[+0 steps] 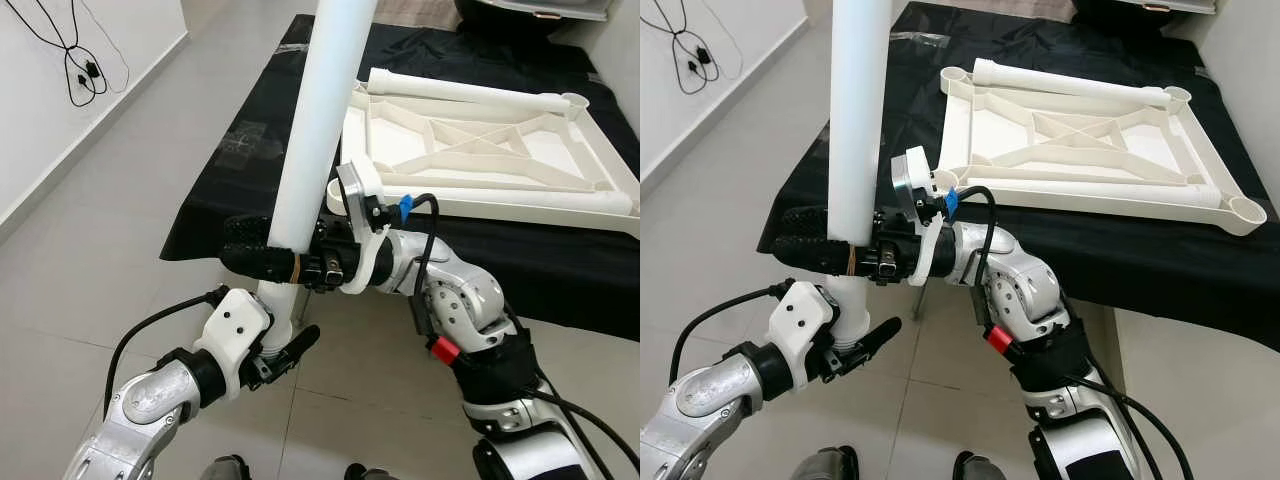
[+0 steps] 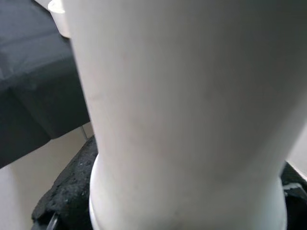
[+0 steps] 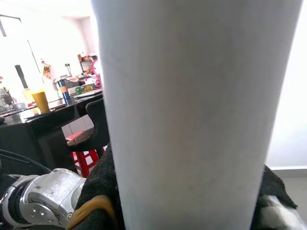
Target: Building children table
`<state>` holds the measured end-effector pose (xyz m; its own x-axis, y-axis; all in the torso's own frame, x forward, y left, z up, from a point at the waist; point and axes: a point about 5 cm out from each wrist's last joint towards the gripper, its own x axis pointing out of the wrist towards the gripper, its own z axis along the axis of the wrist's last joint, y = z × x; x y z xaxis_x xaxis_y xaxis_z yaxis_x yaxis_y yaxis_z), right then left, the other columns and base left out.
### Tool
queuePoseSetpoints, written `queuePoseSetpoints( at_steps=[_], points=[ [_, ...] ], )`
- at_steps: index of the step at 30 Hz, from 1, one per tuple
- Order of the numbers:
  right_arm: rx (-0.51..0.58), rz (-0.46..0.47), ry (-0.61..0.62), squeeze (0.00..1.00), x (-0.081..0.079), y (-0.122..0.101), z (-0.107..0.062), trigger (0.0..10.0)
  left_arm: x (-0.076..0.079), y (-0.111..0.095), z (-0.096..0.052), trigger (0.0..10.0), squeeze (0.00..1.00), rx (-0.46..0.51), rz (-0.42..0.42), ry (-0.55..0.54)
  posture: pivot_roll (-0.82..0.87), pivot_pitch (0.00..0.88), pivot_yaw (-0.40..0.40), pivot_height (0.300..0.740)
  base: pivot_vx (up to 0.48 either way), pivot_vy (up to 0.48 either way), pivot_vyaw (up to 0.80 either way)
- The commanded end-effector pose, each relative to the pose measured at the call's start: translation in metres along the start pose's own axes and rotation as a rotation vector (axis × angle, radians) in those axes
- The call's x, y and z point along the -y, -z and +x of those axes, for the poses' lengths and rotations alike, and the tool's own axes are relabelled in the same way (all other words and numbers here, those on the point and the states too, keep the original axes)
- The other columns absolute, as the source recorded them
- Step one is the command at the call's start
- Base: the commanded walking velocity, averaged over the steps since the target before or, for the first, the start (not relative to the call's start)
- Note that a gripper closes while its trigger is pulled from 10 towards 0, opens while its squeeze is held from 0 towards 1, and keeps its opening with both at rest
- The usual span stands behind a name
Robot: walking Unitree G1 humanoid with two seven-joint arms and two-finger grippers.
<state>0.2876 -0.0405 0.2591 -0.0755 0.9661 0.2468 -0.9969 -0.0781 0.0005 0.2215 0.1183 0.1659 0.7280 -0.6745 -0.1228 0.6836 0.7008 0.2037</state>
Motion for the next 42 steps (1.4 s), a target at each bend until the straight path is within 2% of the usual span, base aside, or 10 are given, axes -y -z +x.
queuePoseSetpoints(
  at_steps=[1, 2, 14, 15, 30, 32, 34, 36, 41, 42],
  points=[
    [0.018, -0.014, -0.014, 0.00, 0.000, -0.002, 0.008, 0.0, 0.014, -0.003, 0.004, 10.0, 0.00, 0.016, -0.028, 0.063, 0.13, 0.166, -0.030, 0.740, 0.000, 0.000, 0.00],
    [0.017, -0.017, -0.012, 0.00, 0.000, -0.002, 0.008, 0.0, 0.015, -0.002, 0.004, 10.0, 1.00, 0.011, -0.049, 0.061, 0.13, 0.168, -0.029, 0.740, 0.000, 0.000, 0.00],
    [0.023, -0.041, 0.046, 0.00, 0.009, -0.006, 0.003, 0.0, 0.009, -0.001, 0.002, 10.0, 1.00, 0.013, -0.017, 0.010, 0.13, 0.169, -0.031, 0.740, 0.000, 0.000, 0.00],
    [0.035, -0.064, 0.113, 0.00, 0.018, -0.010, -0.001, 0.0, 0.003, -0.001, 0.001, 10.0, 0.00, 0.010, -0.001, -0.036, 0.13, 0.171, -0.031, 0.740, 0.000, 0.000, 0.00],
    [-0.041, -0.202, 0.401, 0.00, 0.049, -0.018, -0.038, 0.0, -0.039, 0.016, -0.017, 10.0, 0.00, -0.078, 0.154, -0.369, 0.13, 0.171, -0.026, 0.740, 0.000, 0.000, 0.00],
    [-0.041, -0.230, 0.491, 0.00, 0.055, -0.020, -0.042, 0.0, -0.041, 0.012, -0.018, 10.0, 0.00, -0.052, 0.167, -0.402, 0.13, 0.172, -0.027, 0.740, 0.000, 0.000, 0.00],
    [0.006, -0.329, 0.768, 0.00, 0.072, -0.033, -0.054, 0.0, -0.041, -0.006, -0.014, 10.0, 0.00, 0.048, 0.185, -0.484, 0.13, 0.171, -0.030, 0.740, 0.000, 0.000, 0.00],
    [0.006, -0.329, 0.768, 0.00, 0.072, -0.033, -0.054, 0.0, -0.041, -0.006, -0.014, 10.0, 0.00, 0.048, 0.185, -0.484, 0.13, 0.171, -0.030, 0.740, 0.000, 0.000, 0.00],
    [0.091, -0.412, 1.032, 0.00, 0.080, -0.050, -0.066, 0.0, -0.037, -0.028, -0.006, 10.0, 0.00, 0.155, 0.168, -0.559, 0.13, 0.169, -0.032, 0.740, 0.000, 0.000, 0.00],
    [0.117, -0.429, 1.085, 0.00, 0.081, -0.054, -0.069, 10.0, -0.037, -0.034, -0.004, 10.0, 0.00, 0.180, 0.176, -0.584, 0.13, 0.170, -0.036, 0.740, 0.000, 0.000, 0.00]
  ],
)
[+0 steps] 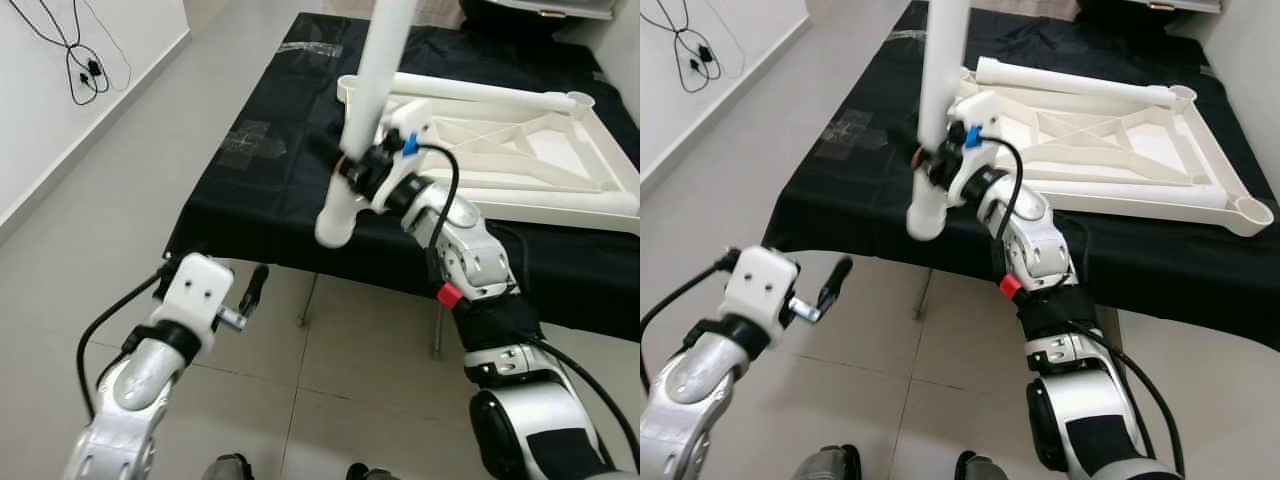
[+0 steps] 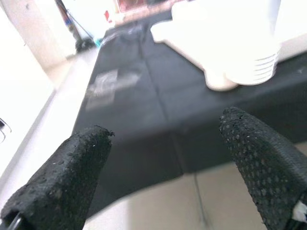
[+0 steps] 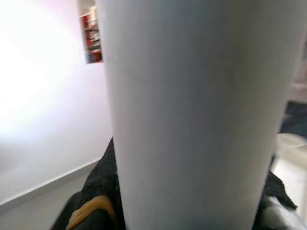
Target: Building children table
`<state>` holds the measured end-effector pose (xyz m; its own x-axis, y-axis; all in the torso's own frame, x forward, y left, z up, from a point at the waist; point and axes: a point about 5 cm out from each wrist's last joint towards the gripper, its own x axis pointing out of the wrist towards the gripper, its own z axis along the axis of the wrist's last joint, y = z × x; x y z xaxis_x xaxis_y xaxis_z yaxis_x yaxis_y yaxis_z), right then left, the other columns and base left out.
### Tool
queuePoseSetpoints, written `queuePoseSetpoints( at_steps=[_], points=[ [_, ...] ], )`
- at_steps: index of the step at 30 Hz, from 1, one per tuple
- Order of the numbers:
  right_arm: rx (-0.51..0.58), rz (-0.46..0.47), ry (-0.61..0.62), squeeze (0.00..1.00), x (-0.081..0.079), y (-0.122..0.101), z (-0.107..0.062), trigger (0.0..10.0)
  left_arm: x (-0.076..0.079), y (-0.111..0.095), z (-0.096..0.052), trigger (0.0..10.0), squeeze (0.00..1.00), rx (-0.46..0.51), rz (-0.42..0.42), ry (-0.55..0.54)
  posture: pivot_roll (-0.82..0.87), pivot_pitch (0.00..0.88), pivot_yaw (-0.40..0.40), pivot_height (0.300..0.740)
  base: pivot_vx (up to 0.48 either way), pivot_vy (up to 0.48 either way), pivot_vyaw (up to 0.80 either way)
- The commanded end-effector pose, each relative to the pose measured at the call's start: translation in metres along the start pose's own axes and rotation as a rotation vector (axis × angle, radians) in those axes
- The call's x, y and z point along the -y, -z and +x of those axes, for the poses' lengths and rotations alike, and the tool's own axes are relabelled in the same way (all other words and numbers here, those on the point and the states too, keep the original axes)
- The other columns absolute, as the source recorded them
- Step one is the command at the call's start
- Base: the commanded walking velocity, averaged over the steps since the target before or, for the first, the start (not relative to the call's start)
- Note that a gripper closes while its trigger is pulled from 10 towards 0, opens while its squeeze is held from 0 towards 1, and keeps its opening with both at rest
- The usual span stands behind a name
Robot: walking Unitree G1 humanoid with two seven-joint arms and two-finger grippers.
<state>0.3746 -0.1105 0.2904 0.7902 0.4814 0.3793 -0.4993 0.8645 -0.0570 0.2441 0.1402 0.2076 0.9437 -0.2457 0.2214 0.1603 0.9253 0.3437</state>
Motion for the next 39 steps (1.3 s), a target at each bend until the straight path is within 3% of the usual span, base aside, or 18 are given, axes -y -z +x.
queuePoseSetpoints(
  at_steps=[1, 10, 39],
  points=[
    [0.026, -0.014, 0.037, 0.00, 0.003, -0.004, 0.000, 10.0, 0.002, 0.000, -0.001, 10.0, 0.00, -0.007, 0.006, -0.013, 0.13, 0.170, -0.036, 0.740, 0.000, 0.000, 0.00],
    [0.131, -0.045, 0.270, 0.00, 0.022, -0.021, 0.001, 10.0, -0.003, -0.017, 0.013, 10.0, 0.00, 0.090, 0.030, -0.105, 0.13, 0.156, -0.039, 0.740, 0.000, 0.000, -0.34],
    [0.178, -0.030, 0.268, 0.00, 0.007, -0.022, 0.014, 10.0, -0.006, -0.017, 0.016, 10.0, 0.00, 0.090, 0.038, -0.148, 0.13, 0.151, -0.042, 0.740, 0.265, 0.000, 0.00]
  ],
)
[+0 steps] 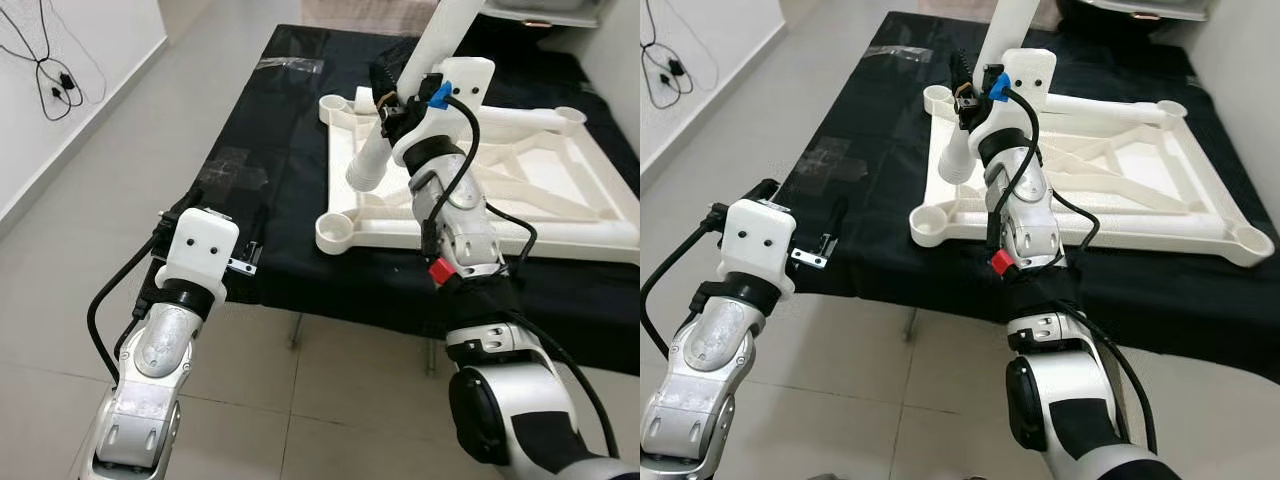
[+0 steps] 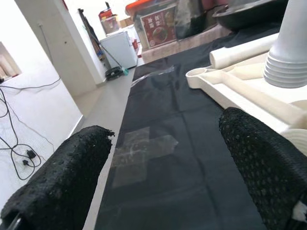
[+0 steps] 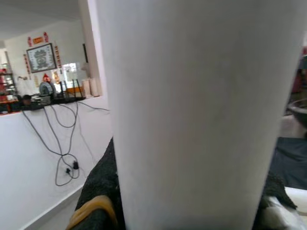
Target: Building children table
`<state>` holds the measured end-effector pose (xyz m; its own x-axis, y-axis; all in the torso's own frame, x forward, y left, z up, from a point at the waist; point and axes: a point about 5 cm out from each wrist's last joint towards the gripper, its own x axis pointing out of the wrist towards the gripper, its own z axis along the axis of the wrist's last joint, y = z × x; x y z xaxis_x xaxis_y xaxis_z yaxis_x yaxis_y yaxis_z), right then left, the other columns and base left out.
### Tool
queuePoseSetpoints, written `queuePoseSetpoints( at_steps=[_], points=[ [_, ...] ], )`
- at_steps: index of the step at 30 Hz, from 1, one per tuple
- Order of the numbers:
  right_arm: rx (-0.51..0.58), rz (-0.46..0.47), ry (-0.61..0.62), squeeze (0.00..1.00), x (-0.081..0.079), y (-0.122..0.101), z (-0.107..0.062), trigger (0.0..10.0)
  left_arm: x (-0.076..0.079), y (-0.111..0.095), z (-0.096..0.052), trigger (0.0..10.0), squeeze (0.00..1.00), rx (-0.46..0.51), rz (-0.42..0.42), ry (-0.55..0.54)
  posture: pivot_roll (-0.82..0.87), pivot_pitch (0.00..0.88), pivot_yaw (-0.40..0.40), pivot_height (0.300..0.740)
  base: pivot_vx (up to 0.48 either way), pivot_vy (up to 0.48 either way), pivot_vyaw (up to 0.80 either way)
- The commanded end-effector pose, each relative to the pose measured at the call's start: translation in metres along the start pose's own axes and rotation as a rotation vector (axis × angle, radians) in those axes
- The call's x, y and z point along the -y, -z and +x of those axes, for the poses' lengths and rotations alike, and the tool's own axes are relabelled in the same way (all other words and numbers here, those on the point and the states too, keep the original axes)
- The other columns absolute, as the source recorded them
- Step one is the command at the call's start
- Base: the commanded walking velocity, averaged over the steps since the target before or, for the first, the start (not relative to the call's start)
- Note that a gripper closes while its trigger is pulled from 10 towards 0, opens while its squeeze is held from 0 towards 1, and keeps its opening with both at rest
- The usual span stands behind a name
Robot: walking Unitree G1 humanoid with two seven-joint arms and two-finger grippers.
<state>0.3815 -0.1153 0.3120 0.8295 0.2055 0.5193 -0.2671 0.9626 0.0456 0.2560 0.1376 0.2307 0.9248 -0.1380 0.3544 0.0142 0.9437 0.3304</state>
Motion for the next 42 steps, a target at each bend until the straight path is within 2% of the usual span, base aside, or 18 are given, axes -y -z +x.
queuePoseSetpoints(
  at_steps=[1, 17, 22, 25, 26, 27, 29, 34, 38, 42],
  points=[
    [0.023, -0.001, -0.004, 0.00, -0.002, -0.003, 0.003, 10.0, 0.002, 0.002, -0.001, 10.0, 0.00, -0.008, 0.004, -0.006, 0.13, 0.151, -0.042, 0.740, 0.000, 0.000, 0.00],
    [0.036, 0.007, -0.026, 0.00, -0.001, -0.007, 0.007, 10.0, 0.003, 0.003, -0.001, 10.0, 0.00, -0.011, -0.007, -0.009, 0.13, 0.161, -0.046, 0.740, 0.000, 0.000, 0.00],
    [-0.002, 0.027, -0.134, 0.00, -0.006, -0.005, 0.013, 10.0, 0.005, 0.004, -0.001, 10.0, 0.00, -0.018, -0.019, -0.003, 0.13, 0.163, -0.043, 0.740, 0.000, 0.000, 0.00],
    [-0.104, 0.035, -0.278, 0.00, -0.008, 0.002, 0.027, 10.0, 0.010, 0.003, -0.004, 10.0, 0.00, -0.019, -0.045, 0.028, 0.12, 0.180, -0.046, 0.740, 0.000, 0.000, 0.00],
    [-0.125, 0.042, -0.338, 0.00, -0.011, 0.003, 0.029, 10.0, 0.012, 0.002, -0.005, 10.0, 0.00, -0.019, -0.057, 0.037, 0.12, 0.185, -0.051, 0.740, 0.000, 0.000, 0.00],
    [-0.125, 0.042, -0.338, 0.00, -0.011, 0.003, 0.029, 10.0, 0.012, 0.002, -0.005, 10.0, 0.00, -0.019, -0.057, 0.037, 0.12, 0.185, -0.051, 0.740, 0.000, 0.000, 0.00],
    [-0.189, 0.078, -0.453, 0.00, -0.018, 0.006, 0.032, 10.0, 0.015, -0.001, -0.007, 10.0, 0.00, -0.015, -0.069, 0.047, 0.13, 0.198, -0.056, 0.740, 0.000, 0.000, 0.00],
    [-0.196, 0.067, -0.542, 0.00, -0.028, 0.003, 0.036, 10.0, 0.020, -0.004, -0.011, 10.0, 0.00, -0.018, -0.094, 0.064, 0.13, 0.220, -0.062, 0.740, 0.000, 0.000, 0.00],
    [-0.186, 0.125, -0.651, 0.00, -0.046, -0.002, 0.040, 10.0, 0.030, -0.009, -0.016, 10.0, 0.00, -0.016, -0.113, 0.091, 0.14, 0.251, -0.071, 0.740, 0.000, 0.000, 0.00],
    [-0.185, 0.142, -0.726, 0.00, -0.055, -0.003, 0.041, 10.0, 0.034, -0.014, -0.019, 10.0, 0.00, -0.012, -0.125, 0.105, 0.14, 0.268, -0.077, 0.740, 0.000, 0.000, 0.00]
  ],
)
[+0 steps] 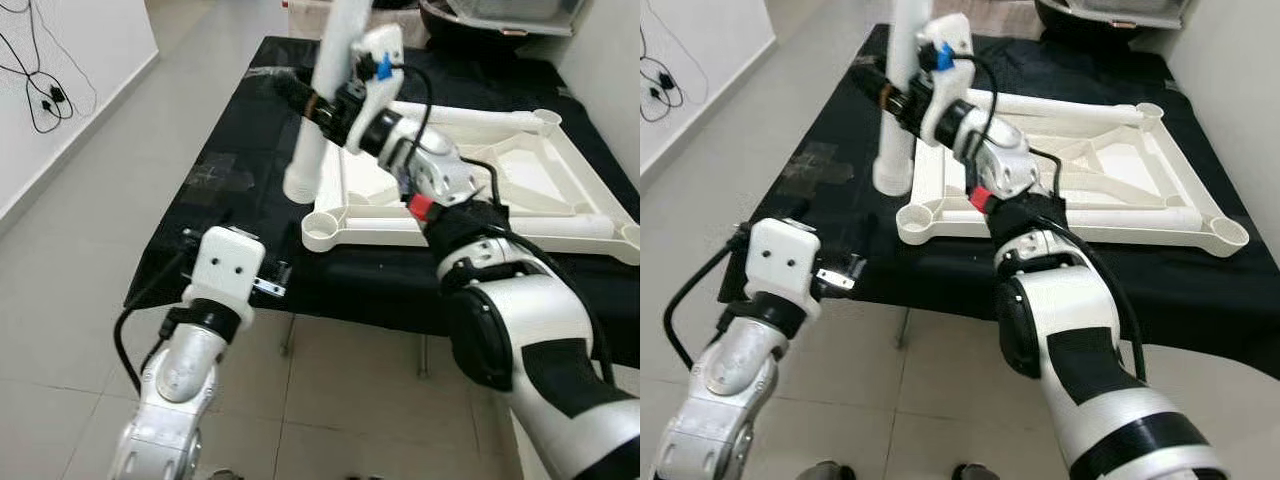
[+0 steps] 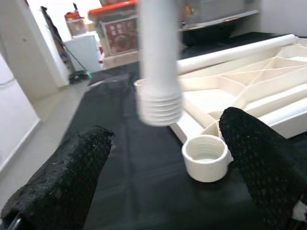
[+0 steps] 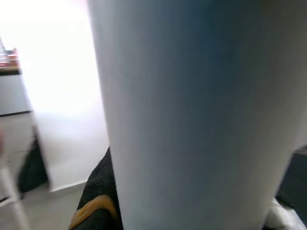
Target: Building children table
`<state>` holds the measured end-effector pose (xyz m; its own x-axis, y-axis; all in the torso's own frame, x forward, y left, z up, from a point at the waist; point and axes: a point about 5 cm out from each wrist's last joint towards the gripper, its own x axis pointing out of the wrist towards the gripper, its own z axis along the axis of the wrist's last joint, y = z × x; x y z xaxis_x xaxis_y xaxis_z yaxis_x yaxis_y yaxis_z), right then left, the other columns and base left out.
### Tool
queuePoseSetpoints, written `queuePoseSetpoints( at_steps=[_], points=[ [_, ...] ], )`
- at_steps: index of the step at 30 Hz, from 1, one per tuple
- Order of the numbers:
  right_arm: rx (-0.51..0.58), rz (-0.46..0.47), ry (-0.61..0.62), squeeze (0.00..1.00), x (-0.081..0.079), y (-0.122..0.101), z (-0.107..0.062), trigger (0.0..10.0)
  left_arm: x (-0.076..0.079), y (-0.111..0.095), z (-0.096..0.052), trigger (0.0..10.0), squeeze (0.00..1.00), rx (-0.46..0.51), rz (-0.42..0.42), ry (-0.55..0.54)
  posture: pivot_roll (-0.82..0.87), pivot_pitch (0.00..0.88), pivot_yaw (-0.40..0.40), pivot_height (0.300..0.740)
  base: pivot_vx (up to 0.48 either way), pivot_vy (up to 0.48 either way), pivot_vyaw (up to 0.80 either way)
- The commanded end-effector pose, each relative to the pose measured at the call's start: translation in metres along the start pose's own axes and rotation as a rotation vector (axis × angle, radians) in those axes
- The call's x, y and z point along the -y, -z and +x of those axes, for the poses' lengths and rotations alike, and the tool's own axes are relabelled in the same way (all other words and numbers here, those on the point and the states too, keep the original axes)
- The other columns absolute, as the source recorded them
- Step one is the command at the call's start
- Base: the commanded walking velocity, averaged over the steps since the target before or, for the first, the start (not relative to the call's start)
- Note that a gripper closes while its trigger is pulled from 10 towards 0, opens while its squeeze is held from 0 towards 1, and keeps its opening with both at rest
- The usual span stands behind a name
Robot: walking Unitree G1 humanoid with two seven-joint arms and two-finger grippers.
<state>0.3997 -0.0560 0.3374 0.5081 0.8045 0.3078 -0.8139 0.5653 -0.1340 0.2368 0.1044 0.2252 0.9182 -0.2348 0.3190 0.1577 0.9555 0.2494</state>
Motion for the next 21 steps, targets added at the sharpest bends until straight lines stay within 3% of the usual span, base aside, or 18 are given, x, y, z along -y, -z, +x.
queuePoseSetpoints(
  at_steps=[1, 4, 9, 16, 21],
  points=[
    [-0.006, 0.002, -0.070, 0.00, -0.005, 0.000, 0.003, 10.0, 0.004, -0.003, -0.005, 10.0, 0.00, -0.007, -0.006, 0.004, 0.14, 0.285, -0.082, 0.740, 0.000, 0.000, 0.00],
    [-0.033, 0.008, -0.153, 0.00, -0.008, 0.002, 0.002, 10.0, 0.006, -0.006, -0.009, 10.0, 0.00, -0.012, -0.017, 0.002, 0.15, 0.295, -0.084, 0.740, 0.000, 0.000, 0.00],
    [-0.155, -0.056, -0.322, 0.00, -0.010, 0.016, -0.010, 10.0, 0.010, -0.007, -0.018, 10.0, 0.00, -0.037, -0.034, 0.001, 0.14, 0.328, -0.088, 0.740, 0.000, 0.000, 0.00],
    [-0.152, -0.090, -0.254, 0.00, -0.002, 0.008, -0.011, 10.0, 0.015, -0.010, -0.020, 10.0, 0.00, -0.042, -0.041, 0.013, 0.14, 0.339, -0.085, 0.740, 0.000, 0.000, 0.00],
    [-0.098, -0.116, -0.243, 0.00, 0.006, -0.015, -0.012, 10.0, 0.019, -0.011, -0.021, 10.0, 0.00, -0.049, -0.051, 0.018, 0.14, 0.329, -0.083, 0.740, 0.000, 0.000, 0.00]
  ],
)
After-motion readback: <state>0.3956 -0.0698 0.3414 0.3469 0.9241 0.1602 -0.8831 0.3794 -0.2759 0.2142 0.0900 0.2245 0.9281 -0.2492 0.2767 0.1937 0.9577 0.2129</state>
